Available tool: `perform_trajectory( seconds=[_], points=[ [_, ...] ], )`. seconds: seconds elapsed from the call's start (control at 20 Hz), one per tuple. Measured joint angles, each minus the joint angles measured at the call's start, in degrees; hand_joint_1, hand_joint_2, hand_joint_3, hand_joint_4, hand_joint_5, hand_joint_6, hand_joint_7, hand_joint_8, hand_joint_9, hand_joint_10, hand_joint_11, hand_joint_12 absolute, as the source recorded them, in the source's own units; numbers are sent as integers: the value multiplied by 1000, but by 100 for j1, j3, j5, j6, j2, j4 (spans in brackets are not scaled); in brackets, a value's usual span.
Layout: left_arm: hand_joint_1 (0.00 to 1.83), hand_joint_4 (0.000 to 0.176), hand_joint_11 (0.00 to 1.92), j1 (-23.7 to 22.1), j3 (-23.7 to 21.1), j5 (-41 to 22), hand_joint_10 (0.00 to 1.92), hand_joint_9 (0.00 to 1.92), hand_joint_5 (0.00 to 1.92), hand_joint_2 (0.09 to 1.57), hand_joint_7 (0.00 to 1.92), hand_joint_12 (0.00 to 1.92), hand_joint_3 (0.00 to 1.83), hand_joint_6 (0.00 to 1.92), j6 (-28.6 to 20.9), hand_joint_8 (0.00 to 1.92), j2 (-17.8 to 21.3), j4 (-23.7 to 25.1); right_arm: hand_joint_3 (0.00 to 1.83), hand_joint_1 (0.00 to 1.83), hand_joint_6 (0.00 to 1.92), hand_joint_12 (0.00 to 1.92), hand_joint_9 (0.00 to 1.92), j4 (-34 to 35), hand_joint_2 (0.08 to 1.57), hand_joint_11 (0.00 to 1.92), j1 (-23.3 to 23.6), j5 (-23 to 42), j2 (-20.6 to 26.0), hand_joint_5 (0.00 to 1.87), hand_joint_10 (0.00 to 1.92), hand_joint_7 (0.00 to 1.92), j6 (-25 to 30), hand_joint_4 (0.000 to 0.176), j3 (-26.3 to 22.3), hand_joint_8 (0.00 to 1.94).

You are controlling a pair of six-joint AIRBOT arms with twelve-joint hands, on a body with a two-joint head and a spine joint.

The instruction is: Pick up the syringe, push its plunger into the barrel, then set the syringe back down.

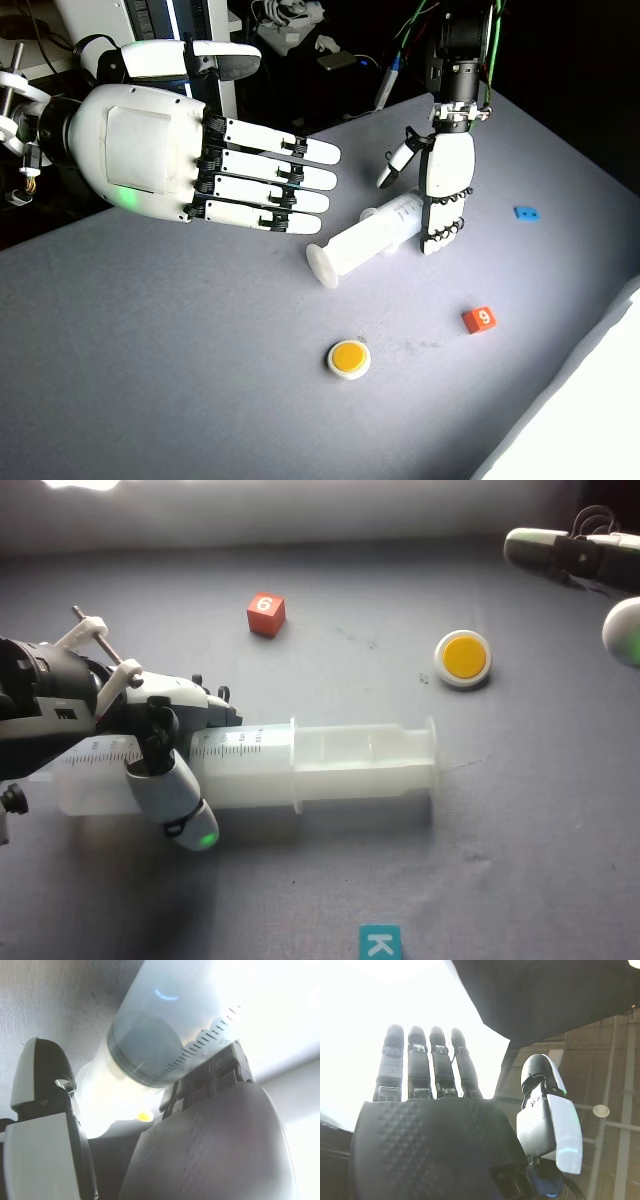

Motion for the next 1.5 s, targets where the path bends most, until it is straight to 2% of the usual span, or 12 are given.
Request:
perform_trajectory(
  seconds=[0.15,0.4,0.55,0.6,0.65,0.7,0.75,0.85,1.0,1.25,1.35,1.5],
  points=[
    [1114,0,0,0,79,-22,0,0,0,979,0,73,13,0,2,0,-48,7,2,0,1,290,127,-2,1201,0,0,0,0,178,2,154,0,0,0,2],
    [1151,0,0,13,125,-70,14,110,123,1001,152,361,3,13,2,8,-74,35,1,16,5,332,143,2,1214,0,0,0,0,201,6,175,0,0,0,4],
    [1083,0,0,13,125,-105,95,471,443,1139,515,1062,22,65,2,51,-74,55,0,49,2,361,147,2,1206,0,0,0,0,202,4,177,0,0,0,2],
    [1078,0,0,13,125,-133,80,553,520,1166,603,1154,12,47,7,29,-74,90,0,60,5,365,152,2,1206,0,0,-2,0,213,5,186,0,0,0,5],
    [1185,0,350,11,131,-173,211,937,809,1137,941,1222,11,943,4,701,-74,138,2,44,2,357,146,2,1213,0,0,0,0,198,1,179,0,0,0,1],
    [1194,0,413,11,136,-210,235,1020,825,1155,959,1259,6,1193,15,926,-74,168,3,41,1,355,144,0,1214,0,0,0,0,195,1,177,0,0,0,0],
    [1194,0,420,11,149,-238,238,1037,821,1164,955,1277,2,1253,26,985,-74,197,2,41,0,353,144,2,1214,0,0,-2,0,194,0,177,0,0,0,0],
    [1230,0,464,11,160,-273,402,1089,900,1120,1067,1347,0,1046,22,938,-74,160,3,11,1,354,140,4,1224,0,0,0,0,199,0,180,0,0,0,1],
    [1227,0,466,9,160,-278,613,998,900,1117,1062,1363,1,1062,20,936,-74,136,2,6,1,341,128,24,1225,0,0,-4,0,195,0,164,0,0,0,0],
    [1221,0,457,-157,81,-173,705,962,919,1117,1043,1394,1,1063,15,943,22,-149,0,38,3,389,149,415,1214,0,111,-52,-146,216,5,186,341,0,0,4],
    [1215,11,431,-323,24,-149,712,928,919,1124,1014,1397,2,1115,33,938,162,-227,0,42,2,391,151,610,1217,0,214,-46,-295,213,5,188,503,0,-2,4],
    [1211,14,424,-603,-79,-236,742,901,910,1131,996,1400,0,1140,24,960,442,-374,0,50,2,401,153,1349,1213,0,354,-26,-551,216,4,191,595,0,-7,3]
  ],
)
